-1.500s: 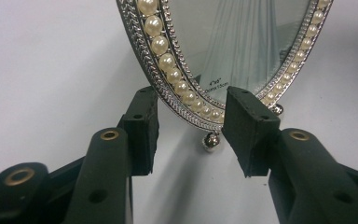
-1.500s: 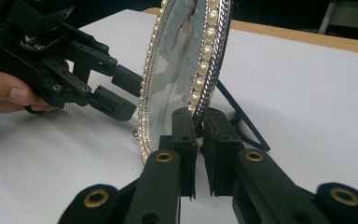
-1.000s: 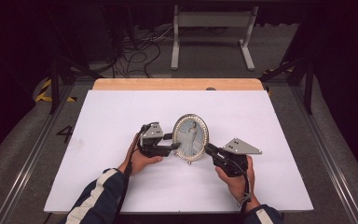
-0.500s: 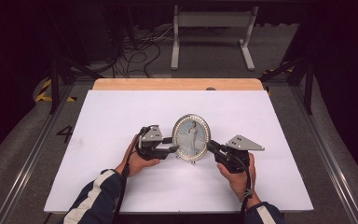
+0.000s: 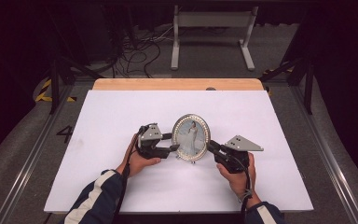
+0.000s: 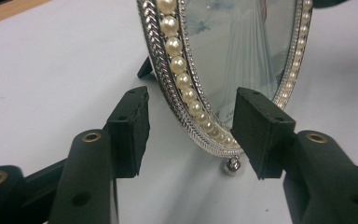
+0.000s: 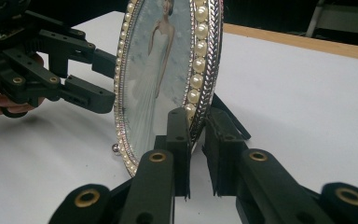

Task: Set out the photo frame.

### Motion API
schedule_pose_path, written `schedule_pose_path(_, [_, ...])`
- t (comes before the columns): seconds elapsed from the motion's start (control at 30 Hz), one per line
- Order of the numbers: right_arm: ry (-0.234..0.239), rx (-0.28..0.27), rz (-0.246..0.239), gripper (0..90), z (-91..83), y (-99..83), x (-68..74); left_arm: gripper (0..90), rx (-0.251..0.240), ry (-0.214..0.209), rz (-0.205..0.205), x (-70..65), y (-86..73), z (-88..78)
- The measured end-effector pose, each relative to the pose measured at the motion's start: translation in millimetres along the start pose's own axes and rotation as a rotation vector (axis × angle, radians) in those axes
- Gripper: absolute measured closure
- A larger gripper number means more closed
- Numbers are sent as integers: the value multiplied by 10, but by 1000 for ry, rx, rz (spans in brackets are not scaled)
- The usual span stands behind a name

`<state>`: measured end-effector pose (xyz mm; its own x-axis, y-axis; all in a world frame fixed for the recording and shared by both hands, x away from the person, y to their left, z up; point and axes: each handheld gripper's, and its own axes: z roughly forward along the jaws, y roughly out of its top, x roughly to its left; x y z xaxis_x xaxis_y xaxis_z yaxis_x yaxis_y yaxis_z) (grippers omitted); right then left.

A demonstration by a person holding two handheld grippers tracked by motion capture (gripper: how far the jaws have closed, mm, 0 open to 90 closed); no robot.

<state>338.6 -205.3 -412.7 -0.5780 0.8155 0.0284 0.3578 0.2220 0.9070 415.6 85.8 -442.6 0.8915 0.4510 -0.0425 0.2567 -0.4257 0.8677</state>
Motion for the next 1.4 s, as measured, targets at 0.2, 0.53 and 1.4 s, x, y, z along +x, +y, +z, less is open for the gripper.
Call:
schedule_pose_path(0.2, [-6,2,-8,805,2,-2,11,539,9,-25,14,-17,17,-11])
schedule_pose_path(0.53, [-9,-2,11,802,35,-14,-14,577,66,-12,59,-71,32,-63])
schedule_pose_path(1.4, [-12,5,-28,789,132,22,-15,685,92,15,28,-134,-49,-117])
